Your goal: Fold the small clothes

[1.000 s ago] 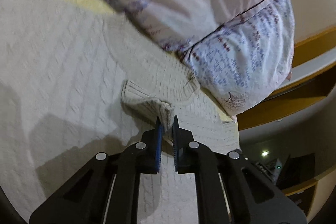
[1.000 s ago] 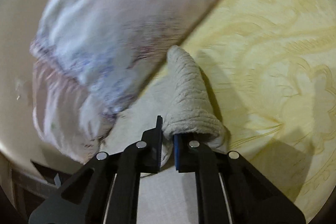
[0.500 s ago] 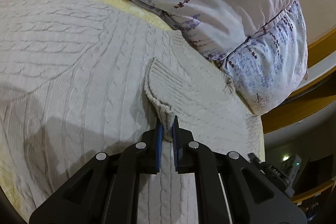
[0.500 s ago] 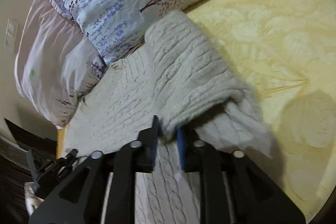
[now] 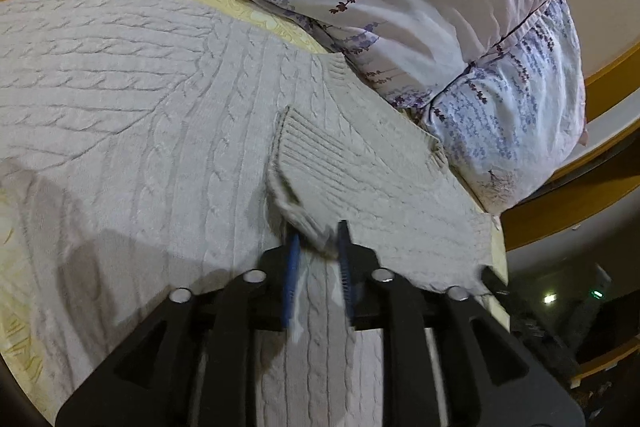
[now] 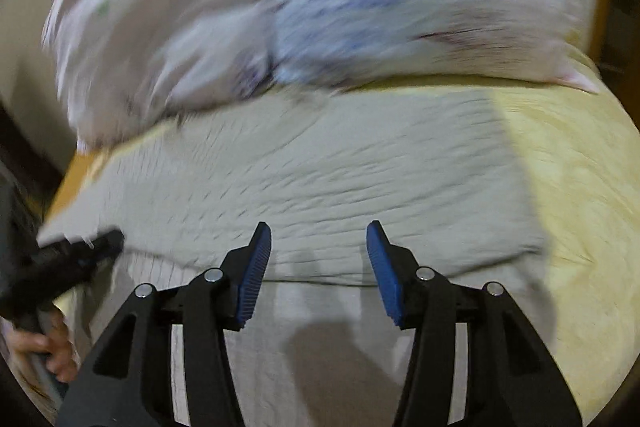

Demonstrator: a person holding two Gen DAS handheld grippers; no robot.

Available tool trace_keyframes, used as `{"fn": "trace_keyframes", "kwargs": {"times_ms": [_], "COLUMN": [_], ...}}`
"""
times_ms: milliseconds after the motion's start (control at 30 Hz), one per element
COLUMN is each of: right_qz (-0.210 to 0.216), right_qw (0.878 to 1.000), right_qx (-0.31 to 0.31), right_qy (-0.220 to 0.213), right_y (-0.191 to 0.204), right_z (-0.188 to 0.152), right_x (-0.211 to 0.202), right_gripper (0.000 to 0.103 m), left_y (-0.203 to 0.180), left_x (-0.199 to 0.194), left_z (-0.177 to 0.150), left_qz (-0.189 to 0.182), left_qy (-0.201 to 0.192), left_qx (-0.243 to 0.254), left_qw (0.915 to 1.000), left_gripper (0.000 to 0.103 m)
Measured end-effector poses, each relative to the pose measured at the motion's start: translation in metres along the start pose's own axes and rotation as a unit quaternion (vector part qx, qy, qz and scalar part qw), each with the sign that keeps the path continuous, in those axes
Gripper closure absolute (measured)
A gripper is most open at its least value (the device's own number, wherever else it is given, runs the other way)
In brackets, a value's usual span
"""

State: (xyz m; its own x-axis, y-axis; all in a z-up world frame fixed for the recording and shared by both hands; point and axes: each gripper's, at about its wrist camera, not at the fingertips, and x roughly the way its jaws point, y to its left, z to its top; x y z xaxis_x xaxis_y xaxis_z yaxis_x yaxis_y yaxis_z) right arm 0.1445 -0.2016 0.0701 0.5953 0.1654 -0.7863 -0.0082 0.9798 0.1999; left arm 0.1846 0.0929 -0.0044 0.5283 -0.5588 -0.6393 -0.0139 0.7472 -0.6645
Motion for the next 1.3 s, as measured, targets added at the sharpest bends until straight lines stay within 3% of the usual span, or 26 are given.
{"fn": "trace_keyframes", "kwargs": {"times_ms": [67, 133, 200, 267, 400, 567, 667, 833, 1100, 1200, 1300], "right_qz": [-0.011, -0.028, -0.029, -0.025, 0.001, 0.010, 0.010, 0.016, 0.030, 0.035, 0.040], "right_qw": [0.999, 0.998, 0.996, 0.997, 0.999, 0.999, 0.999, 0.999, 0.999, 0.999, 0.999], "right_qx": [-0.033, -0.060, -0.077, -0.074, -0.043, -0.030, -0.029, -0.022, -0.004, 0.000, 0.003], "right_qy": [0.032, 0.024, 0.026, 0.024, 0.024, 0.024, 0.024, 0.025, 0.024, 0.023, 0.022], "right_y": [0.017, 0.029, 0.035, 0.036, 0.025, 0.024, 0.026, 0.025, 0.021, 0.020, 0.019], "right_z": [-0.004, -0.012, -0.017, -0.016, -0.014, -0.015, -0.014, -0.014, -0.015, -0.015, -0.015], "right_x": [0.019, 0.023, 0.024, 0.024, 0.019, 0.017, 0.017, 0.017, 0.014, 0.013, 0.012], "right_gripper": [0.047, 0.033, 0.027, 0.026, 0.026, 0.025, 0.023, 0.023, 0.023, 0.023, 0.023], "left_y": [0.004, 0.011, 0.027, 0.052, 0.115, 0.178, 0.193, 0.199, 0.226, 0.233, 0.236], "left_x": [-0.015, -0.036, -0.067, -0.100, -0.155, -0.175, -0.172, -0.165, -0.173, -0.179, -0.181], "left_z": [-0.001, -0.001, -0.001, 0.001, 0.008, 0.009, 0.006, 0.010, 0.024, 0.025, 0.027], "left_qz": [-0.003, -0.008, -0.018, -0.014, 0.039, 0.045, 0.030, 0.024, 0.017, 0.020, 0.035], "left_qy": [-0.001, -0.012, -0.036, -0.072, -0.137, -0.151, -0.154, -0.169, -0.204, -0.215, -0.225], "left_qx": [0.000, 0.001, -0.002, -0.017, -0.090, -0.196, -0.241, -0.272, -0.329, -0.333, -0.328], "left_qw": [1.0000, 0.9999, 0.9992, 0.9971, 0.9857, 0.9679, 0.9579, 0.9471, 0.9220, 0.9181, 0.9168], "left_gripper": [0.054, 0.046, 0.044, 0.044, 0.045, 0.046, 0.046, 0.048, 0.057, 0.060, 0.073]}}
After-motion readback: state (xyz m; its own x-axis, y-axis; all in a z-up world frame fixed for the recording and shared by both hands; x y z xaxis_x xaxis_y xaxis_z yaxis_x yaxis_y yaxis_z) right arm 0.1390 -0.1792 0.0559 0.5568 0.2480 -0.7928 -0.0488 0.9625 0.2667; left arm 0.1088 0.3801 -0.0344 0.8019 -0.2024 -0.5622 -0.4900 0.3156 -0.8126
